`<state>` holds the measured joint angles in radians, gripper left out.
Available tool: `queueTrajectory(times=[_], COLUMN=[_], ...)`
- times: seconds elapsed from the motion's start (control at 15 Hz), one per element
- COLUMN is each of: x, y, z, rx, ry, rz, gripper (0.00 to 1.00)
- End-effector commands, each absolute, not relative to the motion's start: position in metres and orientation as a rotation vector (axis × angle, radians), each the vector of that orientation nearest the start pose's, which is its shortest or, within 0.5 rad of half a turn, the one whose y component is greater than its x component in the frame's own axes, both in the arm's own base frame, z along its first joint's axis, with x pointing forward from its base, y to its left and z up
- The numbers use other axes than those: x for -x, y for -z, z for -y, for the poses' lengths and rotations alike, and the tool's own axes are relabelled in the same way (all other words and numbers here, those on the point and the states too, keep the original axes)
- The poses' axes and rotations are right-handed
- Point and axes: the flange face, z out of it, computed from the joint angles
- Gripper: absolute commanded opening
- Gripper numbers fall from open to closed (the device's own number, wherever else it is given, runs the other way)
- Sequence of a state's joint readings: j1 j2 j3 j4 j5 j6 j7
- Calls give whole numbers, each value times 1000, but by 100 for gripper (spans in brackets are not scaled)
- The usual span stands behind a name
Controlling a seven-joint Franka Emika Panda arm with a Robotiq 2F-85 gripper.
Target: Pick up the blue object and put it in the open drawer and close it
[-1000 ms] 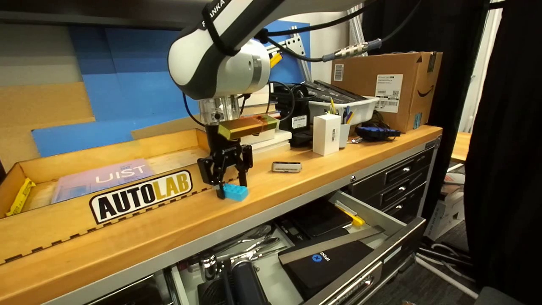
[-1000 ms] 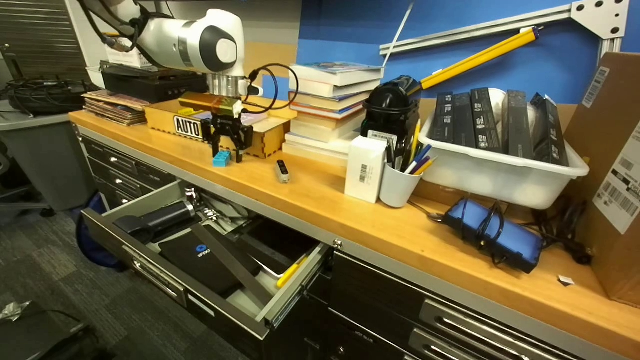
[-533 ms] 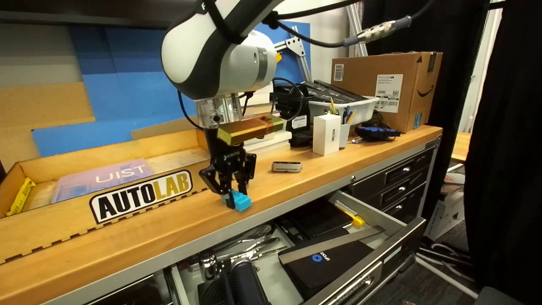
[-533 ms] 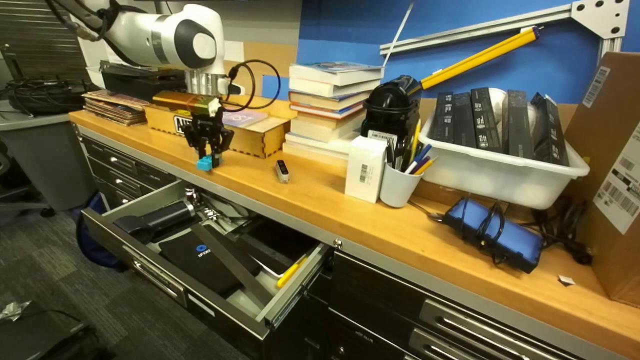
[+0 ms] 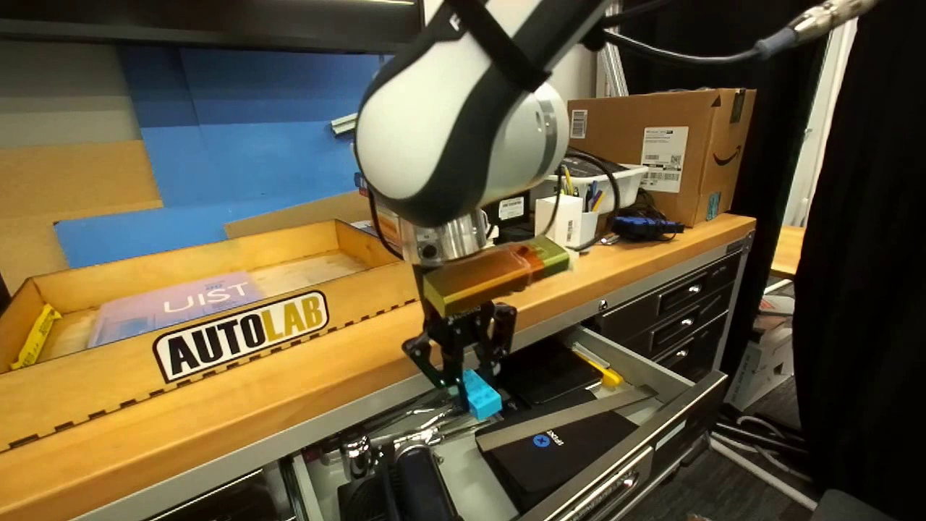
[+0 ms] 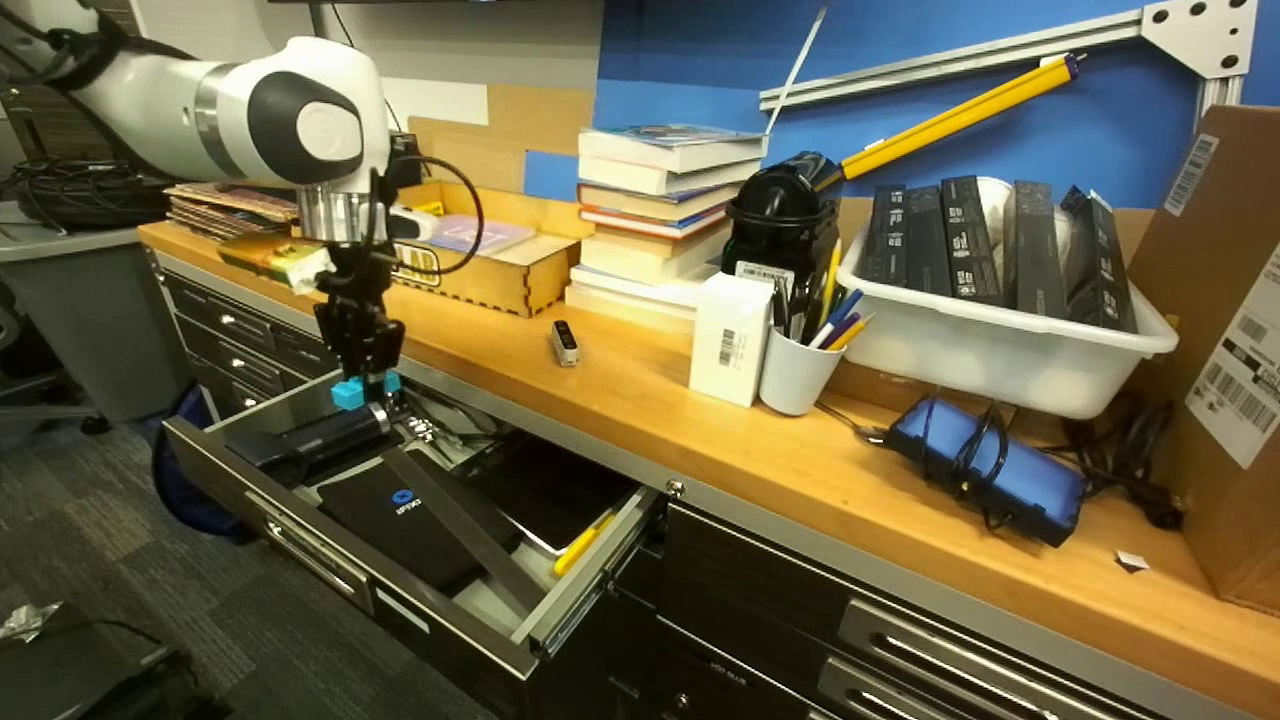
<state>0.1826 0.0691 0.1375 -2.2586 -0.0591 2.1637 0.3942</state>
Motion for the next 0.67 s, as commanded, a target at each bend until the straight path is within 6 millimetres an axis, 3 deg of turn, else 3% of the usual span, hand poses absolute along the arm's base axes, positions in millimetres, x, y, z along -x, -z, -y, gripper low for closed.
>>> queueTrajectory(times=[0.0, 0.07, 0.13, 0.2, 0.33, 0.53, 0.6], x=[-446, -441, -438, -434, -427, -395, -386], y=[-296, -290, -285, -281, -279, -280, -279], z=[-127, -120, -112, -106, -96, -84, -81], rx=[3221, 3216, 3202, 3195, 3176, 3146, 3133], ry=[-221, -234, -248, -254, -260, -255, -259], rz=[-381, -447, -494, -532, -561, -505, -513], gripper=[11, 11, 61, 62, 75, 99, 100])
